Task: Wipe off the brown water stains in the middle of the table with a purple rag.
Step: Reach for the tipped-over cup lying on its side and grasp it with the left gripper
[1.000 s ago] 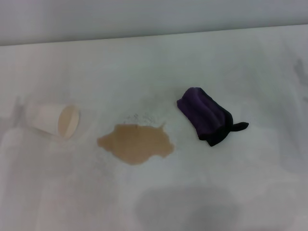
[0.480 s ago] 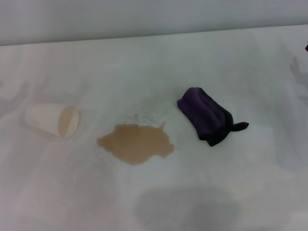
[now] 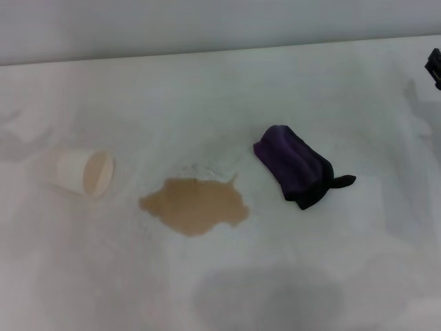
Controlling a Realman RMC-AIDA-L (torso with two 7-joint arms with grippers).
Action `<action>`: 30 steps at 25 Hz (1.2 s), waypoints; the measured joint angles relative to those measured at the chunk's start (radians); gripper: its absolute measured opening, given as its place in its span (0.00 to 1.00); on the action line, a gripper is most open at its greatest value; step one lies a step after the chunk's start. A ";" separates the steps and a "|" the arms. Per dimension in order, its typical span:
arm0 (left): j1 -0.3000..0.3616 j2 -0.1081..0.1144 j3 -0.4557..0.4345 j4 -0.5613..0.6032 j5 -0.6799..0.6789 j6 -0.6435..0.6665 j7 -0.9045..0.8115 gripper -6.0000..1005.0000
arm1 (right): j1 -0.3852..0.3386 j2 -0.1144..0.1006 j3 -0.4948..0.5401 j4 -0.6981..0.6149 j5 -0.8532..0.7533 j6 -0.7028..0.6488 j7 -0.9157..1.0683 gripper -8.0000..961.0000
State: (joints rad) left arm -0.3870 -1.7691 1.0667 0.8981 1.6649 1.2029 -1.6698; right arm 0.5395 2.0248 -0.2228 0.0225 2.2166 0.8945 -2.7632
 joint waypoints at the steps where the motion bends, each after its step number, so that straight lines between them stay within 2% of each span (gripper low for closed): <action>1: -0.013 0.005 -0.018 0.041 0.104 0.040 -0.009 0.88 | 0.003 0.000 0.000 0.005 0.001 0.000 0.002 0.89; 4: -0.080 0.015 -0.089 0.113 0.344 0.199 -0.007 0.88 | 0.012 0.002 0.003 0.023 0.004 -0.001 0.004 0.89; 8: -0.168 0.020 -0.136 0.157 0.553 0.345 0.070 0.88 | 0.024 0.002 0.020 0.049 0.005 -0.002 0.006 0.89; 13: -0.233 0.023 -0.103 0.197 0.648 0.444 0.191 0.88 | 0.028 0.002 0.091 0.078 0.004 -0.002 0.006 0.89; 15: -0.265 0.021 -0.023 0.203 0.685 0.464 0.241 0.88 | 0.024 0.002 0.105 0.083 0.005 -0.002 0.006 0.89; 16: -0.265 0.021 -0.023 0.203 0.685 0.464 0.241 0.88 | 0.024 0.002 0.105 0.083 0.005 -0.002 0.006 0.89; 18: -0.286 0.007 0.034 0.205 0.725 0.464 0.247 0.88 | 0.023 0.002 0.108 0.088 0.005 -0.002 0.006 0.89; 24: -0.330 -0.098 0.059 0.201 0.862 0.398 0.333 0.88 | 0.020 0.002 0.108 0.094 0.005 -0.007 0.007 0.89; 30: -0.331 -0.138 0.061 0.141 0.870 0.318 0.419 0.88 | 0.009 0.002 0.108 0.102 0.005 -0.008 0.007 0.89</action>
State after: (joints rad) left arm -0.7179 -1.9075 1.1277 1.0395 2.5348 1.5205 -1.2506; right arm 0.5481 2.0263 -0.1150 0.1242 2.2212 0.8865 -2.7565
